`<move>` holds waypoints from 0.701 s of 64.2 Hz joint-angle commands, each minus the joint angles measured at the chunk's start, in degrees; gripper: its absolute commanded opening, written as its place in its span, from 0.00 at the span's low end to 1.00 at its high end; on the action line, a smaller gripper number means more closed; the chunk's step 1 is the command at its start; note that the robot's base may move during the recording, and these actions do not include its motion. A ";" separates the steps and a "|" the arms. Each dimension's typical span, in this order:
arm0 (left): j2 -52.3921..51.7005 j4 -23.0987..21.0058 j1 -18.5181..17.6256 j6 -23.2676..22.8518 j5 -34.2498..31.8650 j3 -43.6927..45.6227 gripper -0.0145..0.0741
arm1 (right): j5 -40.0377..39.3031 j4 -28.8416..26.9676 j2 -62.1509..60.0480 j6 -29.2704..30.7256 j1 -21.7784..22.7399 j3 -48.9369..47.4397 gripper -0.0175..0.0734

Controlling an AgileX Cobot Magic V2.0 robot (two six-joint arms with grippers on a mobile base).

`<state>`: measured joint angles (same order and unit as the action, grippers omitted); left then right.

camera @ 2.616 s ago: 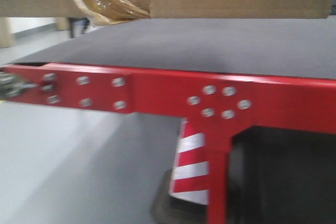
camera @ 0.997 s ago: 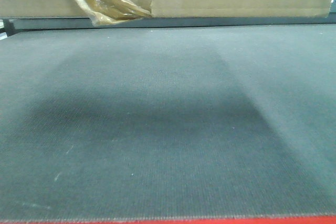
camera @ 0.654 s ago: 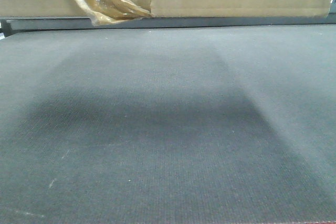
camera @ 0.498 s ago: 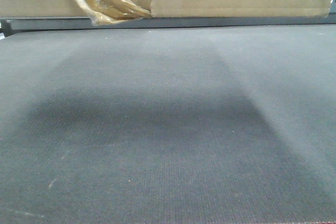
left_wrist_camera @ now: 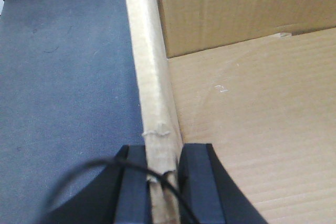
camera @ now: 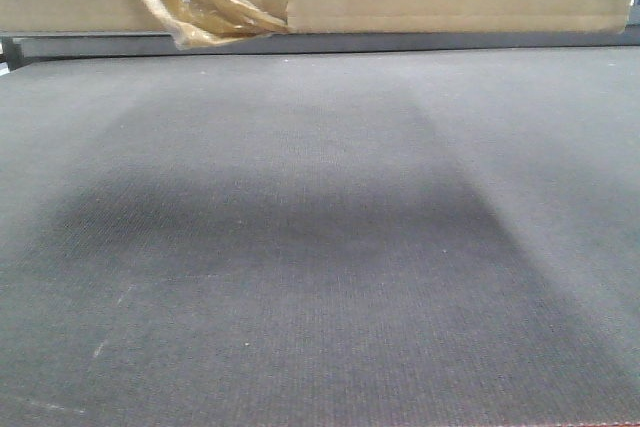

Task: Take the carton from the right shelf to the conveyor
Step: 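Carry the carton over the grey belt and lower it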

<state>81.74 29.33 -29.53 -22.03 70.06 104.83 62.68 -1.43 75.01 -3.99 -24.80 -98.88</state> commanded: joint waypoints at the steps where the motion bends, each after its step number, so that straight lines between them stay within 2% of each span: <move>1: -0.73 4.70 0.23 0.60 -0.10 0.21 0.15 | -1.74 1.43 -0.82 1.31 0.30 -0.34 0.12; 15: -0.73 4.21 0.23 0.60 -0.10 0.21 0.15 | -2.25 1.08 -0.82 1.31 0.30 -0.34 0.12; 20: -0.56 0.56 0.58 0.60 -0.10 0.21 0.15 | -2.68 0.55 -0.69 1.31 0.30 -0.34 0.12; 27: 1.23 -6.85 3.83 0.98 -0.10 0.17 0.15 | -2.80 0.58 0.99 1.31 0.30 -0.34 0.12; 30: 2.30 -8.54 5.09 0.98 -0.10 -0.05 0.15 | -3.23 0.58 2.42 1.31 0.30 -0.34 0.12; 45: 9.99 -9.56 9.38 2.50 -1.38 -0.18 0.15 | -7.39 0.58 12.38 1.31 1.16 -0.34 0.12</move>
<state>89.68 18.97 -21.47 -20.83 70.42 104.69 60.00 -1.43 84.65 -3.99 -24.16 -98.88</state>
